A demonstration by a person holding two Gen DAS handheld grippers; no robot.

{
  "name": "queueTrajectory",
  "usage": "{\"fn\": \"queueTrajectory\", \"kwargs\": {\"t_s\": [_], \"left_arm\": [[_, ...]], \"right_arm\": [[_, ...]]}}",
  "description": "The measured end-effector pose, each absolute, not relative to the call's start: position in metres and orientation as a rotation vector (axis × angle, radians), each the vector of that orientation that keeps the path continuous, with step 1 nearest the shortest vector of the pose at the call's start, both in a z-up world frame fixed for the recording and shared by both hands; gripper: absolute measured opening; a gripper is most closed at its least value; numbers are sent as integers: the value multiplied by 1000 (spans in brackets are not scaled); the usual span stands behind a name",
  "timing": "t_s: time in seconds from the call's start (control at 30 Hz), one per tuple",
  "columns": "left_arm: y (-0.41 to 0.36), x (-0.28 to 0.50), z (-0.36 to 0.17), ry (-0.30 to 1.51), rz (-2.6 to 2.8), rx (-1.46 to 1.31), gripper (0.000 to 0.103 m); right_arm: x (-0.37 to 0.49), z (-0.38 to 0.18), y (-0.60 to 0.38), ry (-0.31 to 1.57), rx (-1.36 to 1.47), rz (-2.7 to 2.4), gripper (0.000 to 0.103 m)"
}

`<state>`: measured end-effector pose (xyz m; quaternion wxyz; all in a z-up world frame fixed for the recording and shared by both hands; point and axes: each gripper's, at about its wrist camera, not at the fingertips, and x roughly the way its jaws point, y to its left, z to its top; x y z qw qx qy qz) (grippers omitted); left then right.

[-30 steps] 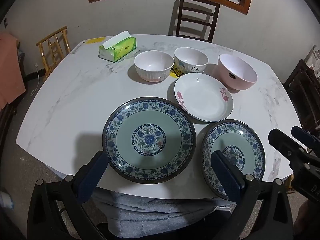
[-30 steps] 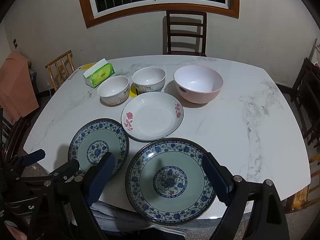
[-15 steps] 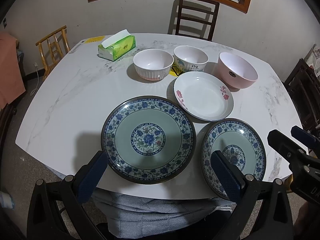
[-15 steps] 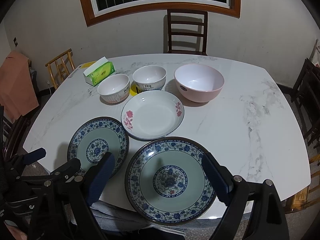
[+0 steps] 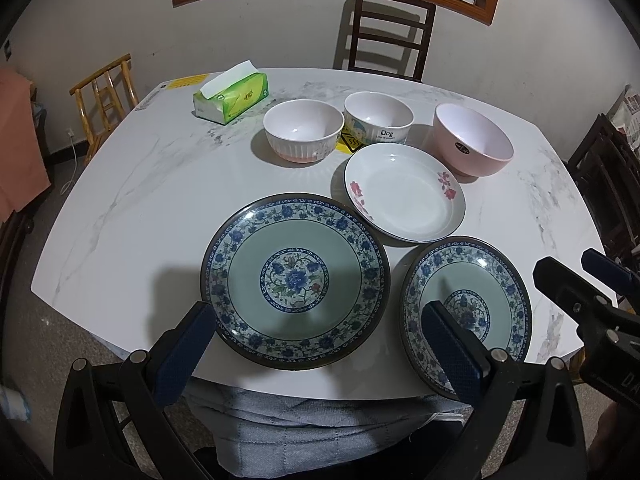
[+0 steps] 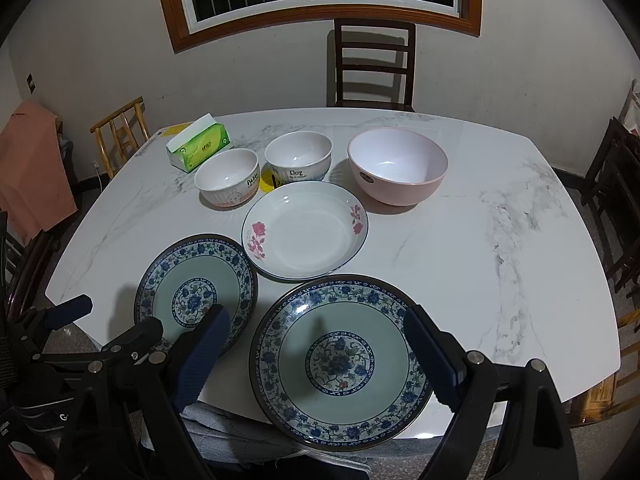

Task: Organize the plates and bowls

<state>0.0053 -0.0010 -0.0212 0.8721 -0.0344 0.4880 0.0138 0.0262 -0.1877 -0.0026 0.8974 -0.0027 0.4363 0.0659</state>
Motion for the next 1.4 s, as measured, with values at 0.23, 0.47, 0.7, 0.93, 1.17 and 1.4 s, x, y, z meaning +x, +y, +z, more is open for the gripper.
{"fn": "queueTrajectory", "kwargs": {"t_s": [0.23,0.47,0.7,0.93,1.17,1.4], "left_arm": [[-2,6,-21,1020,29,-71,102],[-3,6,-21,1021,27,-67,102],[-3,6,-21,1020,29,-67,102],[-3,6,-21,1021,29,-68,102],[-3,6,-23,1024,25,-67,102],[-3,6,-24,1026,21,-76,102]], "right_arm": [[26,-1,-189,899,-11,136,91],[26,-1,-187,900,-15,136,91],[25,-2,-186,903,-13,137,91],[25,-3,-185,905,-12,139,91],[24,-4,-184,910,-14,142,91],[24,-5,-183,912,-1,164,91]]}}
